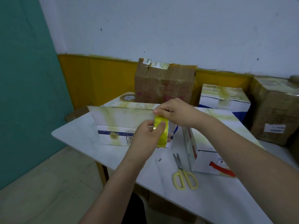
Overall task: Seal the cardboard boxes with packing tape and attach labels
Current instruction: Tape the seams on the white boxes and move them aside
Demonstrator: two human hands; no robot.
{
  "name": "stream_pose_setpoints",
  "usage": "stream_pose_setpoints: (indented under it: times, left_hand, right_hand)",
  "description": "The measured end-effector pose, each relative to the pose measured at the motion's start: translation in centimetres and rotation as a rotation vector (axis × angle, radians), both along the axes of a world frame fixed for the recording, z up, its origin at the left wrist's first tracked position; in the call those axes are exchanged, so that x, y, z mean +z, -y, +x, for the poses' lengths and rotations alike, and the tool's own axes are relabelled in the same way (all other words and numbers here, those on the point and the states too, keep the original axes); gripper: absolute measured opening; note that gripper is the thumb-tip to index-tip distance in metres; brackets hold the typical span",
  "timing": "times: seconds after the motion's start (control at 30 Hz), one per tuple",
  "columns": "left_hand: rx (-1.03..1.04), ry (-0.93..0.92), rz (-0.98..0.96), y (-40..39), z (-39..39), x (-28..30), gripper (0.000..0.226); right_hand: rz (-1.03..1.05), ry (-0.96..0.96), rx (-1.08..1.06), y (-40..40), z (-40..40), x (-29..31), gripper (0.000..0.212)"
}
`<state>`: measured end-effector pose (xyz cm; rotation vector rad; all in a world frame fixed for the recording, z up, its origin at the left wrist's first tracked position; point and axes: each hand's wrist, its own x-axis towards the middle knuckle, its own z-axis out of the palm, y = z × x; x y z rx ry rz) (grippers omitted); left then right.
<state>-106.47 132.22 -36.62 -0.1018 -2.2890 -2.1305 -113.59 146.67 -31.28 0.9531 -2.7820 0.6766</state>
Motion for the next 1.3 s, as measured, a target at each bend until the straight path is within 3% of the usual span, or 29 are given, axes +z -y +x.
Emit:
stream_pose_setpoints:
  times: [0.1,0.27,0.43,0.67,0.77,0.83,0.9,1.1,1.17,1.27,1.3]
  left_hand:
    - [0.0,-0.035,-0.116,-0.3,-0.5,-0.5,0.028]
    - [-0.035,0.119,-0.034,-1.0,-0.6,-1.6,0.039]
    - [-0.031,0.195,-0.052,-1.4,-1.3,-1.0,0.039]
    - [0.042,0.287,0.014,-1.7,-1.3,-3.5,0.042]
    - [0.092,0.28,0.051,-2.2,-1.9,-3.9,0.036]
    - [0.107,0.305,0.059,-2.3,-2.3,-4.1,0.034]
    - [0.11,0.344,0.08,-2.3,-2.6,-4.0,0.036]
    - [0.094,0.346,0.131,-2.1,-2.6,-4.2,0.039]
    - [0.097,0.326,0.118,-1.7,-2.6,-4.5,0.038]
    - [0.172,0.235,0.12,-1.8,-2.3,-5.1,0.031]
    - [0.18,0.225,0.152,-1.9,-2.1,-5.1,0.027]
  right_hand:
    - [0.007,-0.083,-0.02,-0.2,-1.3,-0.4,0.036]
    - [0.028,-0.118,-0.125,-0.7,-4.1,-1.3,0.035]
    - [0.219,-0.238,-0.246,-0.6,-5.4,-1.7,0.028]
    - [0.347,-0.15,-0.355,-0.1,-7.0,-4.4,0.045]
    - [0.499,-0.238,-0.371,0.5,-6.6,-5.4,0.032]
    - [0.527,-0.272,-0.369,0.3,-5.6,-6.1,0.049]
    - [0.515,-0.223,-0.359,-0.1,-4.5,-6.7,0.066]
    - [0.568,-0.022,-0.212,-0.5,-1.5,-5.9,0.056]
    - [0.482,-0.068,-0.259,-0.9,0.9,-5.4,0.054]
    - [0.157,-0.201,-0.503,-1.2,6.8,-5.8,0.018]
    - [0.136,-0.172,-0.593,-1.1,8.9,-6.4,0.017]
